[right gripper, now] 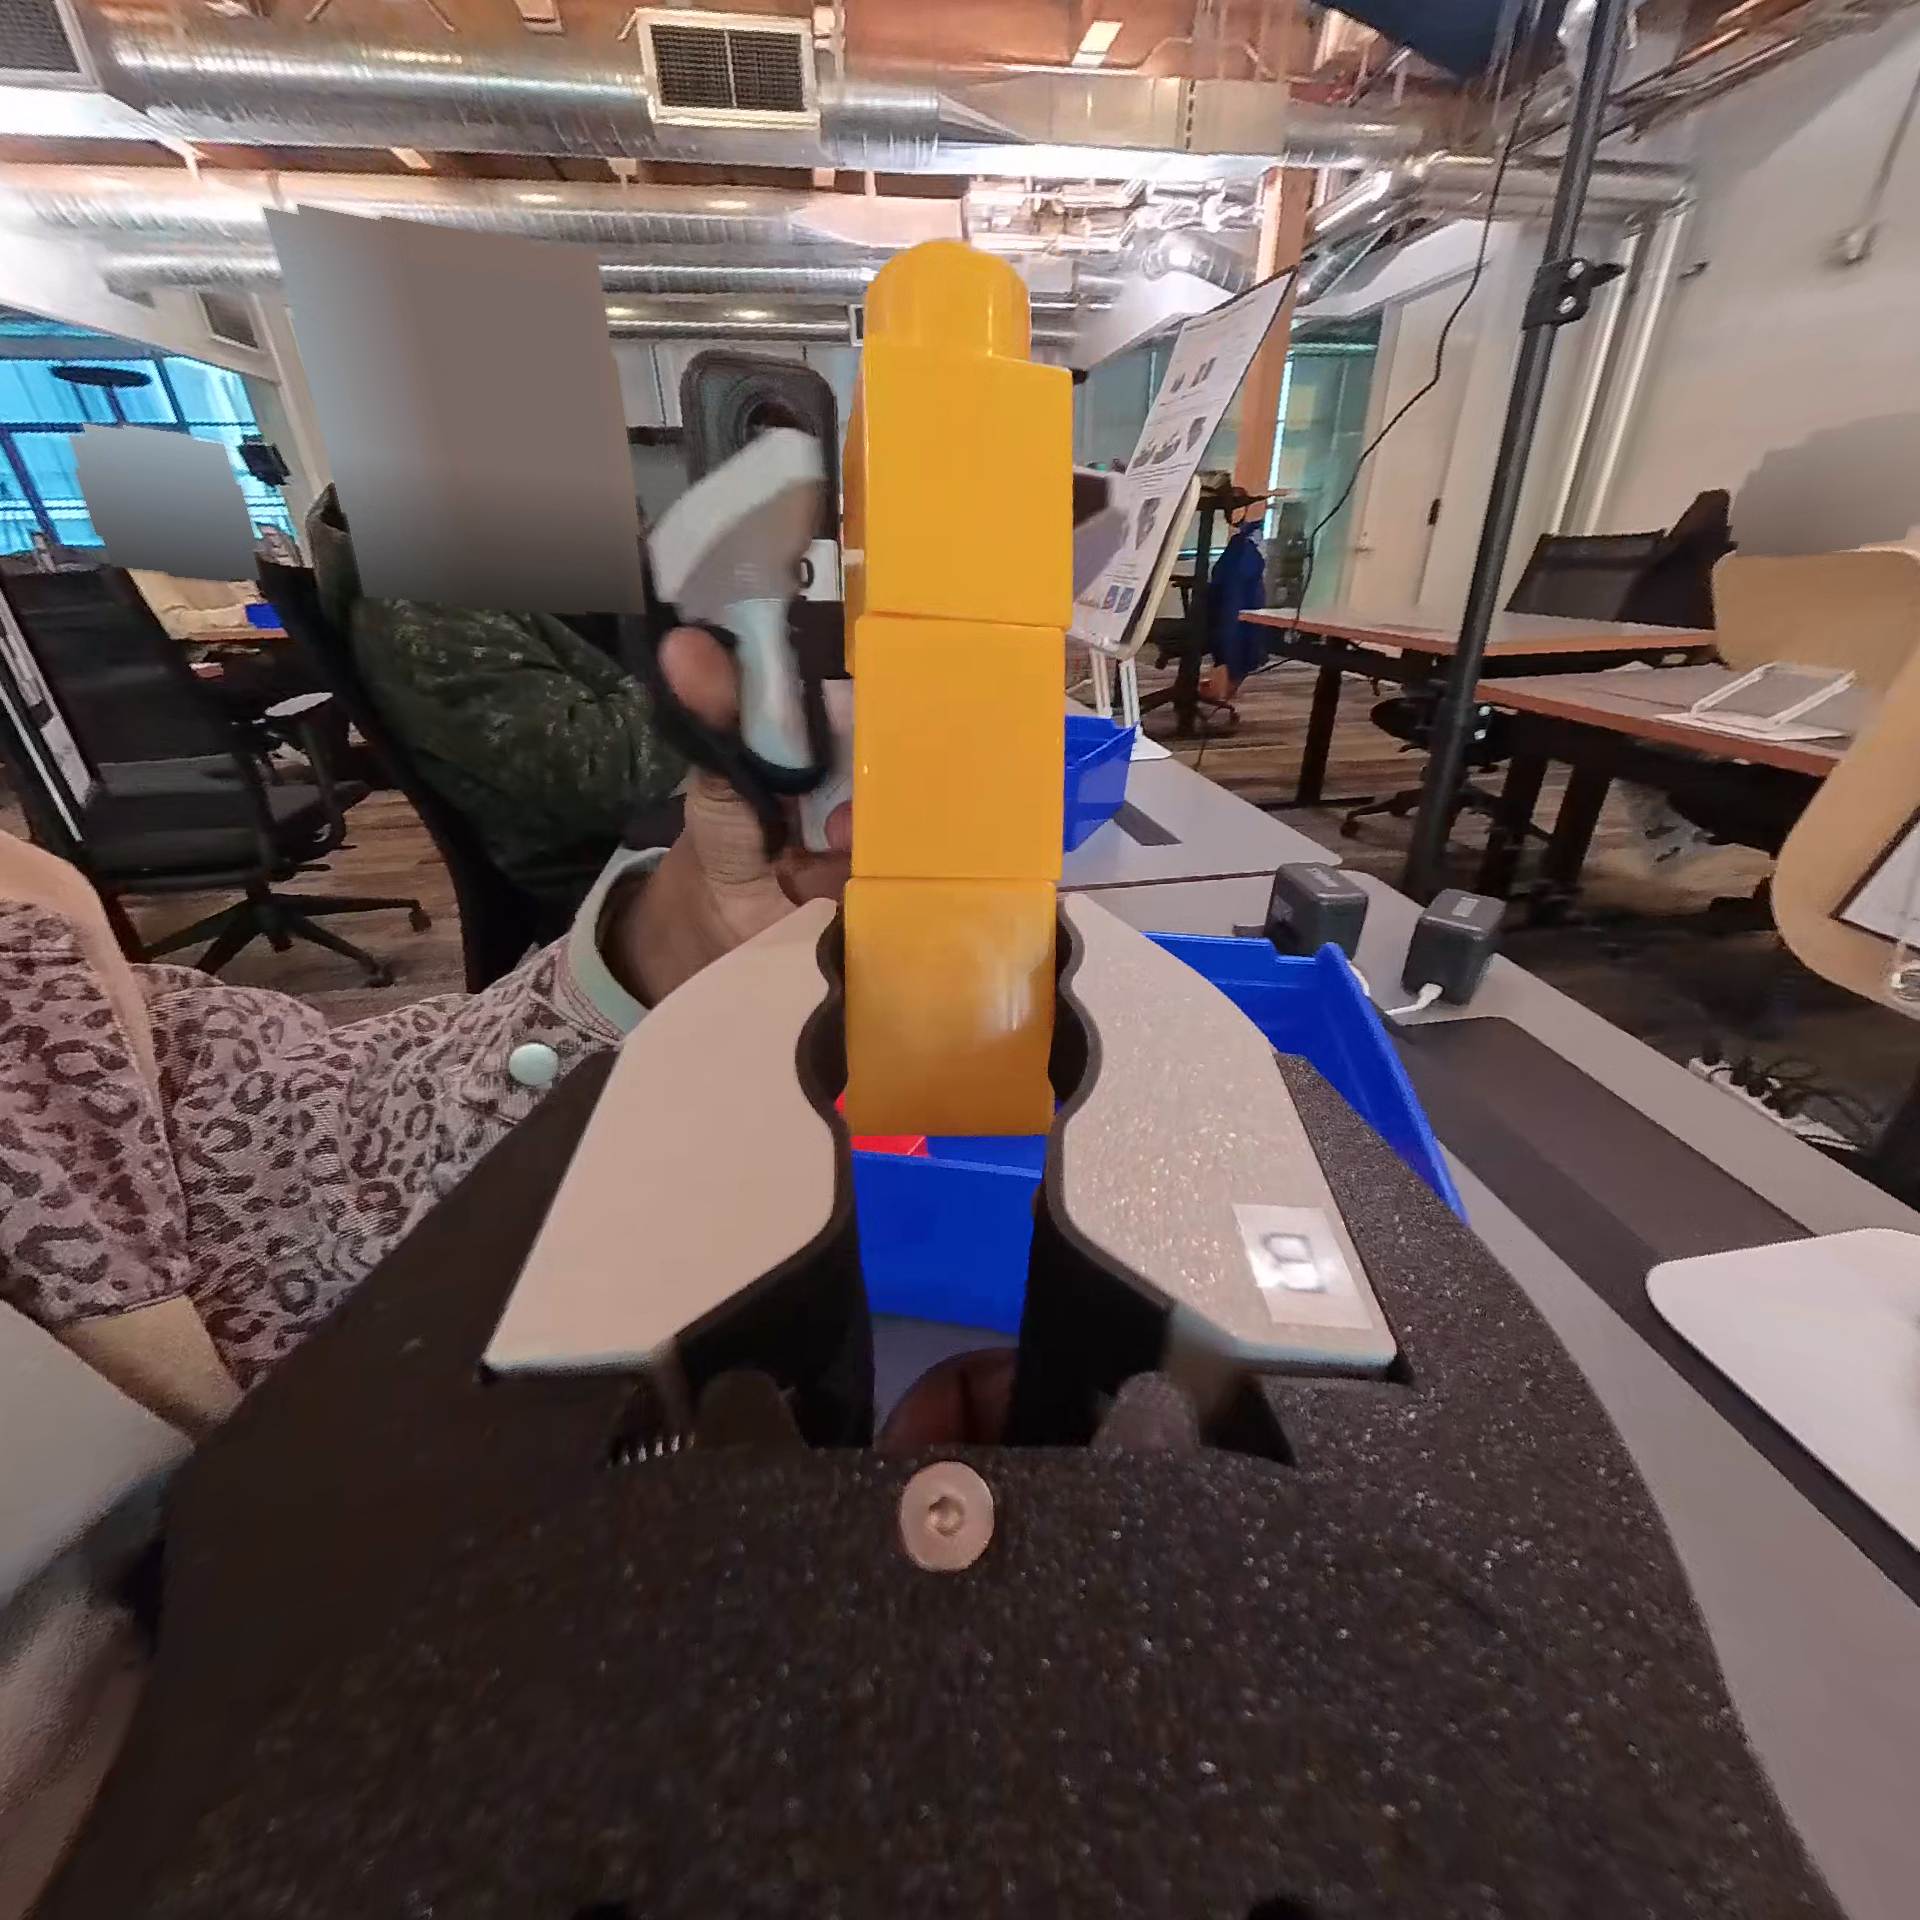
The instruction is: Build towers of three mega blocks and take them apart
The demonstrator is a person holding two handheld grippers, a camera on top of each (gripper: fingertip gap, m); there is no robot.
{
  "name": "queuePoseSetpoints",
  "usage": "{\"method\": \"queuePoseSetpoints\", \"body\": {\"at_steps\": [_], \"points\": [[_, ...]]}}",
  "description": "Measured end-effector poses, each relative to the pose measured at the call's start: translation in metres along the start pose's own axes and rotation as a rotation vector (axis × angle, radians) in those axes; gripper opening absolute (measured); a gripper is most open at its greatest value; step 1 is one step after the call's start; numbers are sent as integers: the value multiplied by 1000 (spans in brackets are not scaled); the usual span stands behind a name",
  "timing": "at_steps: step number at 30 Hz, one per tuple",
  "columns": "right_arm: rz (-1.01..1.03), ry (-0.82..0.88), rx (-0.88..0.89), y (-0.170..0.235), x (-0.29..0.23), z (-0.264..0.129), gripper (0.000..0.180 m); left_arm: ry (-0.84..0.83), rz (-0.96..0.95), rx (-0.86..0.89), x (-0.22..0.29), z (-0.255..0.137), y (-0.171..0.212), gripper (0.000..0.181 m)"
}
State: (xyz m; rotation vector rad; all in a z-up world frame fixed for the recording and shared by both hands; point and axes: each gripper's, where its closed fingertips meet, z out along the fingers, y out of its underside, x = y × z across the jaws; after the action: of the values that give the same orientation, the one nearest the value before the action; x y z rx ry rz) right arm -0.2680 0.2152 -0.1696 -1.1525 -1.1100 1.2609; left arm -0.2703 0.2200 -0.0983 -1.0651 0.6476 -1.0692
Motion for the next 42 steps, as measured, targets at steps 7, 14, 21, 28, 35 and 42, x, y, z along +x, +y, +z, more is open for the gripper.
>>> {"method": "queuePoseSetpoints", "body": {"at_steps": [7, 14, 21, 28, 35, 42], "points": [[110, -75, 7, -6, -14, 4, 47, 48, -170, 34, -2, -4, -4, 37], [145, -8, -50, 1, -10, 15, 38, 26, -149, -99, 1, 6, 17, 36], [192, -83, -38, 1, -17, 13, 35, 71, -124, -159, 8, -1, 20, 36], [209, -181, -48, 2, -31, 13, 35, 169, -131, -161, 23, -3, 19, 37], [206, -169, -41, -1, -30, 12, 35, 115, -87, -200, 22, -3, 18, 37], [174, -134, -56, -3, -29, 11, 35, 95, -68, -216, 22, -4, 17, 37]]}}
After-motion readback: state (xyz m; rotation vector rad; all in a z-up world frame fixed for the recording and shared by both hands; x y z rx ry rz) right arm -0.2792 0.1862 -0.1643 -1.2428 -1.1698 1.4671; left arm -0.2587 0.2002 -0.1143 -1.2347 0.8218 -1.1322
